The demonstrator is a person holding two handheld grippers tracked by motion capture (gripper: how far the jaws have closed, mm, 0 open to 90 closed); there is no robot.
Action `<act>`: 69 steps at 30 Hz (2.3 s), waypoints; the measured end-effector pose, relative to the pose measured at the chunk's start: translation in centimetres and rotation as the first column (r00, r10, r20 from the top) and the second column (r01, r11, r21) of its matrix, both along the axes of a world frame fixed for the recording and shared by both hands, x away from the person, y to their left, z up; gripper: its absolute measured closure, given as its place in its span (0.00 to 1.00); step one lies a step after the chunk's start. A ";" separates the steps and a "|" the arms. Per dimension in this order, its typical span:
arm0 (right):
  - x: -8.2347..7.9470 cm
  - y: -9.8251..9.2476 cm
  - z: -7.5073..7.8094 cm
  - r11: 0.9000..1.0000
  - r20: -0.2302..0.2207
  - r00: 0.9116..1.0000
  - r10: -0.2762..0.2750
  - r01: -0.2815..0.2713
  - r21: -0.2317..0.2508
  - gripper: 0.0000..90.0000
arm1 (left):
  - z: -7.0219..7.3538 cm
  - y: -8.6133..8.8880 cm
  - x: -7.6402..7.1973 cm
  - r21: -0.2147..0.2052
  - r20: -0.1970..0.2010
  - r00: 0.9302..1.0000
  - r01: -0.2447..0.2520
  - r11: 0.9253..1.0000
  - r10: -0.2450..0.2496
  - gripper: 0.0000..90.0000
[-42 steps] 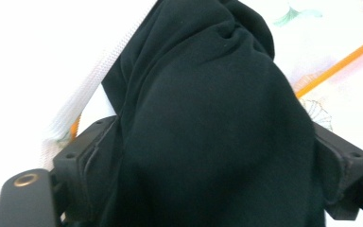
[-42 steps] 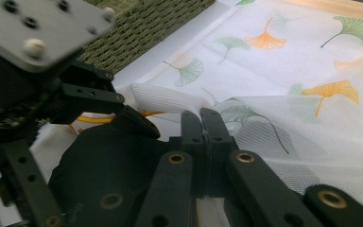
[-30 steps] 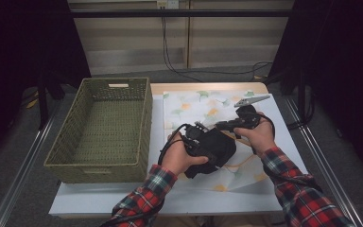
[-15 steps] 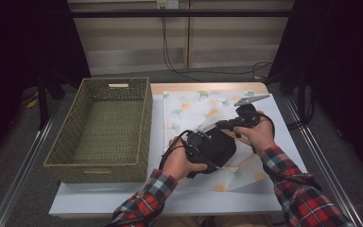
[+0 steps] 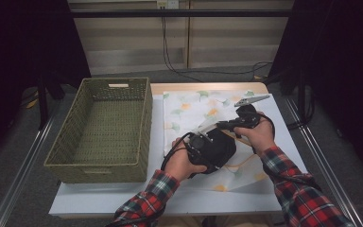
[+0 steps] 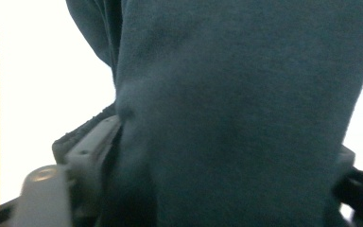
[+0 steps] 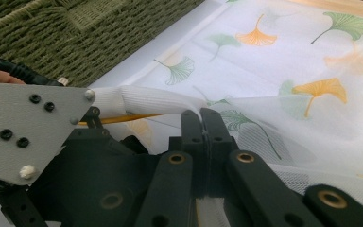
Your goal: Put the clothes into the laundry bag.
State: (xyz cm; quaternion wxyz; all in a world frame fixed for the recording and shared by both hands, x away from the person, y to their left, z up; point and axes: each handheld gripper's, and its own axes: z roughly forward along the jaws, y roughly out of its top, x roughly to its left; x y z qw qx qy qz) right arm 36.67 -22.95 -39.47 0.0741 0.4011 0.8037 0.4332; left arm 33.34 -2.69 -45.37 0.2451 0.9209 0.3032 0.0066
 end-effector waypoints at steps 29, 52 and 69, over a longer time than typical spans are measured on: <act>0.2 -0.2 -0.2 1.000 -0.003 1.000 -0.027 0.027 -0.011 1.00 | 0.6 0.1 0.0 0.013 -0.066 0.991 -0.116 0.993 0.117 0.67; 2.1 -0.6 -0.4 0.999 -0.010 0.999 -0.037 0.037 0.001 1.00 | 0.9 0.5 0.6 -0.015 -0.136 0.978 -0.164 0.986 0.160 0.68; 1.6 -0.9 0.1 0.999 0.000 0.999 -0.032 0.032 0.007 1.00 | 2.8 0.3 1.5 -0.073 -0.166 0.962 -0.230 0.971 0.215 0.68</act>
